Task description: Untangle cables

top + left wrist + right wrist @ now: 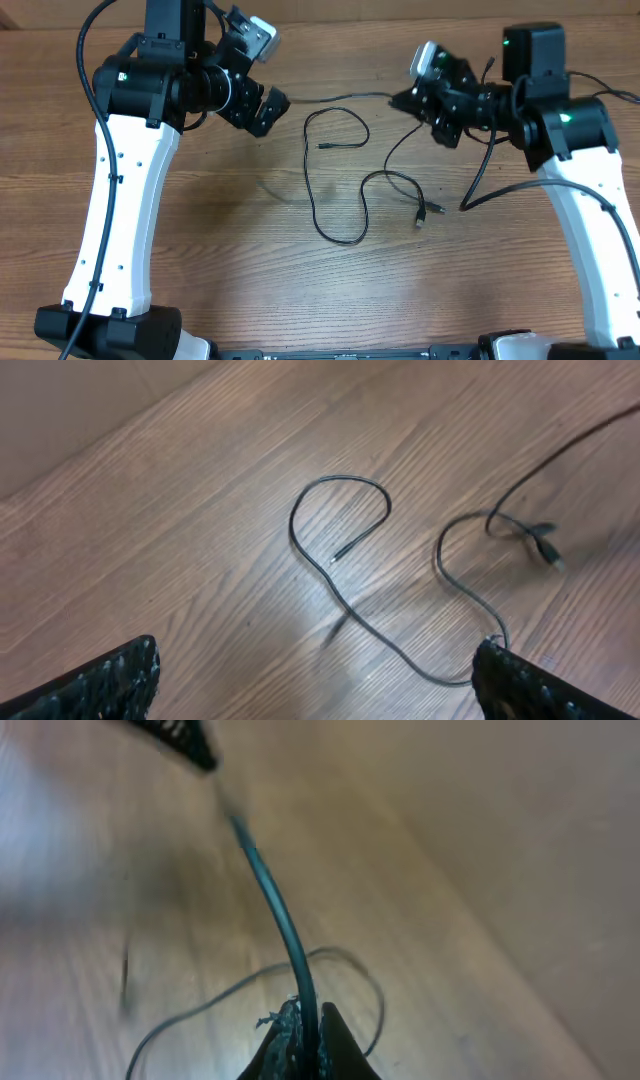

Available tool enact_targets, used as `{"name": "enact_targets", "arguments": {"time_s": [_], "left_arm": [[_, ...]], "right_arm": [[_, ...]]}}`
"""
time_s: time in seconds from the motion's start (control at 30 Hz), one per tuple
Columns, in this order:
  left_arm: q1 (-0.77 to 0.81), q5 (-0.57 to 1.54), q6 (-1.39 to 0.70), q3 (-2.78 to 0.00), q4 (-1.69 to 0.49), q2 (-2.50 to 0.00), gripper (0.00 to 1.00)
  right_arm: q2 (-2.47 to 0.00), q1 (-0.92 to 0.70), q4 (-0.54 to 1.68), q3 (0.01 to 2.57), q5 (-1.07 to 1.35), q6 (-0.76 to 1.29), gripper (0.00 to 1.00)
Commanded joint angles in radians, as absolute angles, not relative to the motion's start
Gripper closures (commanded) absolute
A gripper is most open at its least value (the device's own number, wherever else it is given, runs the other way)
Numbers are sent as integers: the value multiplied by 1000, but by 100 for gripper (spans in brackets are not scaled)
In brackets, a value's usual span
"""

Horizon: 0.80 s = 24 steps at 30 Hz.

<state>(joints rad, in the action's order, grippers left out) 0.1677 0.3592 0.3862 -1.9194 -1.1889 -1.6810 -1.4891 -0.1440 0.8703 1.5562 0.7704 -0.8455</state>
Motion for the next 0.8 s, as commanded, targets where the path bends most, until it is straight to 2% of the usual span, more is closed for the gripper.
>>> {"name": "enact_targets", "arguments": {"time_s": [0.0, 0.47, 0.6, 0.77], "left_arm": [[160, 436, 457, -1929, -1188, -1665, 1], [156, 469, 456, -1929, -1189, -1664, 0], [156, 456, 457, -1929, -1201, -1664, 0], [156, 452, 457, -1929, -1201, -1664, 0]], "right_arm": [[-1475, -132, 808, 1579, 685, -618, 96], [-1445, -123, 472, 1658, 709, -109, 96], [-1425, -122, 403, 1717, 691, -82, 96], [-1422, -122, 390, 1750, 537, -86, 96]]}}
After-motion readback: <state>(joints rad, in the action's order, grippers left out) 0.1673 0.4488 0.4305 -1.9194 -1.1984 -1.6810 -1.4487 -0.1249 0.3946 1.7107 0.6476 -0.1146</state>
